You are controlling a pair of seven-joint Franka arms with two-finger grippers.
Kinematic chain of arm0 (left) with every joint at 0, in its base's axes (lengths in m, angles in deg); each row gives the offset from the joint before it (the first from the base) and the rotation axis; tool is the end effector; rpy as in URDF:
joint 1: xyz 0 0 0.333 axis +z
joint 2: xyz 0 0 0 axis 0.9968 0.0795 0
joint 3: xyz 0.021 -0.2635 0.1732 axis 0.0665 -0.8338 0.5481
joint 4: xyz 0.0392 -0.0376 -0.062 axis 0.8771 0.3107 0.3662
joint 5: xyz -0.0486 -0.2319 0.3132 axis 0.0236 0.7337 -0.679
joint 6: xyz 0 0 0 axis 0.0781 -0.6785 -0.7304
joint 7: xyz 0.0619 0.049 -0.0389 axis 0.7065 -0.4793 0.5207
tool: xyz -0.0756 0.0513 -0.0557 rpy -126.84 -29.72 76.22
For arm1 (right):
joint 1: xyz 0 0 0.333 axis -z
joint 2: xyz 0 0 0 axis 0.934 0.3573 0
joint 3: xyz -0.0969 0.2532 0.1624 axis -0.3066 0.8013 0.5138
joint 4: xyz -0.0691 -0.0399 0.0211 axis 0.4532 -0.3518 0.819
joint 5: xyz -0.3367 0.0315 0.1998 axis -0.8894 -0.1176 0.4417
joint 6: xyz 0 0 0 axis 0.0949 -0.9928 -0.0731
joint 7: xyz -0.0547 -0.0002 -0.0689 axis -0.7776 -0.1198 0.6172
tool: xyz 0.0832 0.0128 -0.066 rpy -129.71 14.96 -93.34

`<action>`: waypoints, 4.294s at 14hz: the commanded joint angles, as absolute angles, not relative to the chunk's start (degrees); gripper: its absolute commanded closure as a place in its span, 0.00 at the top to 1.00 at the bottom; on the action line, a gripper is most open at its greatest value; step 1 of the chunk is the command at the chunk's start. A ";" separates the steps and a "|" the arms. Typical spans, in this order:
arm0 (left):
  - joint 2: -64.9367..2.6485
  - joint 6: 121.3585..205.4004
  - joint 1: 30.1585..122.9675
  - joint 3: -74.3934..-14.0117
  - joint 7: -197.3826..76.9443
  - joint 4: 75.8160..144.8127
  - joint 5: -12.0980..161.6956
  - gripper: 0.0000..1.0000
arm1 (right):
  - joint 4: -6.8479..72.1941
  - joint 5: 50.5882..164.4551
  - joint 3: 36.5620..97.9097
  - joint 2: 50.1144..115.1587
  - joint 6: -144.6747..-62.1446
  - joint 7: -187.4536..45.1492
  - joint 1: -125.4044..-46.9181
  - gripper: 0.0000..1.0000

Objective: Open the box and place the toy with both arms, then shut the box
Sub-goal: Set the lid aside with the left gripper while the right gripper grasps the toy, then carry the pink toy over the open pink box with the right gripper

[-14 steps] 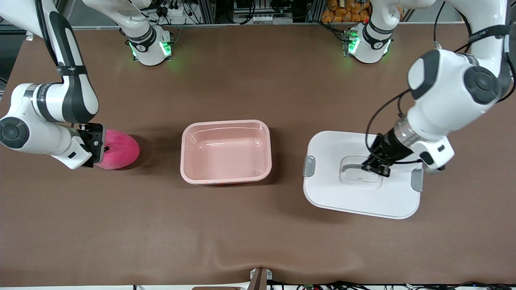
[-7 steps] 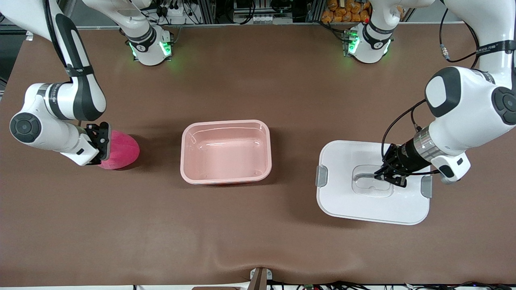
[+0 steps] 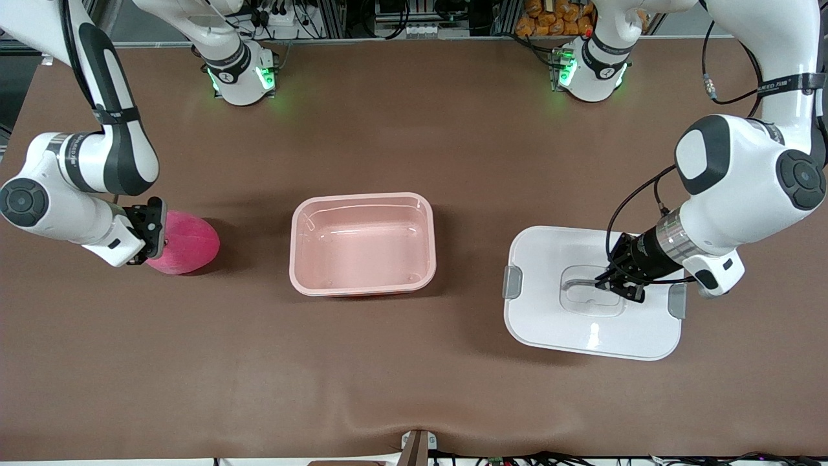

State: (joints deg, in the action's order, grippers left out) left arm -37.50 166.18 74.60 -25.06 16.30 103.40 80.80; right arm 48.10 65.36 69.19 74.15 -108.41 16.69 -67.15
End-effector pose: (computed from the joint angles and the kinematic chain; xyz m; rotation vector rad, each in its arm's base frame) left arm 0.6590 -0.1295 0.4449 2.2156 1.8439 -0.1066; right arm 0.5791 -0.0583 0.3189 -2.1633 -2.1822 0.2621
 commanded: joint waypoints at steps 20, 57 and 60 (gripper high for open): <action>-39.98 161.09 81.57 -25.44 13.22 103.50 80.22 0.00 | 22.07 72.17 84.36 72.97 -73.39 -52.06 -68.36 0.00; -39.54 159.42 80.95 -27.20 13.57 103.68 80.22 0.00 | 6.78 75.16 96.15 93.27 -85.08 -100.44 -74.69 0.00; -39.45 159.42 80.95 -27.20 13.57 103.68 80.22 0.00 | 6.86 73.14 96.15 95.03 -85.17 -100.44 -75.13 0.00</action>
State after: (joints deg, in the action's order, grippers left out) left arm -39.15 160.14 81.00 -27.07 13.29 103.87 80.70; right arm 8.60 75.05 95.45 93.33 -85.51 -99.51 -75.07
